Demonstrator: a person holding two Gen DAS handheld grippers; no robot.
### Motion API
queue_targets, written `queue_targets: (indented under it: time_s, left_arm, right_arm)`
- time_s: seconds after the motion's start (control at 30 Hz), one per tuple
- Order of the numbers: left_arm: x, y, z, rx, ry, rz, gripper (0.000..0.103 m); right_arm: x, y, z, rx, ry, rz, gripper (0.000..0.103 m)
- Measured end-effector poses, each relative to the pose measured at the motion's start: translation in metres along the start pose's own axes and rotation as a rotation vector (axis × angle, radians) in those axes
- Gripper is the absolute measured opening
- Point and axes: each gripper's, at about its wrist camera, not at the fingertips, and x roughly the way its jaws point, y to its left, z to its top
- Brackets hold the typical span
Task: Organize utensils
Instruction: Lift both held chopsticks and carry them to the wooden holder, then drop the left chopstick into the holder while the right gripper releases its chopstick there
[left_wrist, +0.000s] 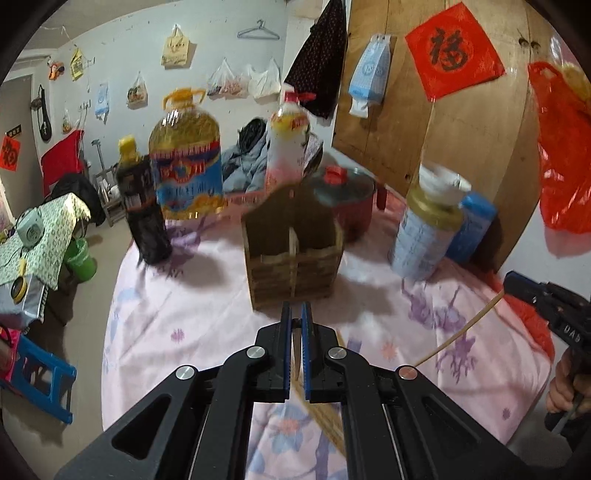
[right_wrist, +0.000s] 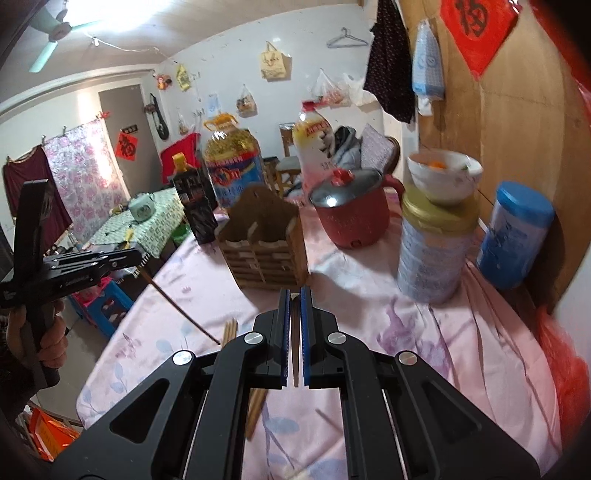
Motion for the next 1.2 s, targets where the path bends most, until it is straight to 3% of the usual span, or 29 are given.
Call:
queue_targets:
  time_s: [0.3, 0.47, 0.67, 0.77, 0.83, 0.9, 1.03, 1.2]
  left_arm:
    - [-0.016, -0.001, 0.106, 0.017, -0.160, 0.041, 0.005]
    - [0.013, 0.001, 0.131, 0.006, -0.161, 0.071, 0.005]
    - [0.065, 0.017, 0.121, -0.078, -0.105, 0.070, 0.005]
    - [0.086, 0.024, 0.111, -0.122, -0.054, 0.077, 0.006]
    - [0.089, 0.027, 0.103, -0.134, -0.042, 0.077, 0.012]
    - [0.086, 0.029, 0.096, -0.140, -0.045, 0.101, 0.038]
    - [0.068, 0.031, 0.083, -0.144, -0.068, 0.123, 0.041]
    - [0.049, 0.038, 0.058, -0.161, -0.067, 0.141, 0.053]
  right_arm:
    - [0.030, 0.020, 0.102, -0.066, -0.159, 0.060, 0.007]
    - [0.067, 0.021, 0.138, -0.054, -0.189, 0.078, 0.007]
    - [0.130, 0.022, 0.133, -0.056, -0.084, 0.070, 0.007]
    - [0.141, 0.017, 0.120, -0.022, -0.039, 0.076, 0.012]
    - [0.137, 0.017, 0.115, -0.029, -0.040, 0.071, 0.013]
    - [0.130, 0.021, 0.113, -0.051, -0.054, 0.054, 0.014]
    - [0.107, 0.023, 0.107, -0.047, -0.074, 0.040, 0.019]
    - [0.085, 0.023, 0.090, -0.009, -0.074, 0.017, 0.025]
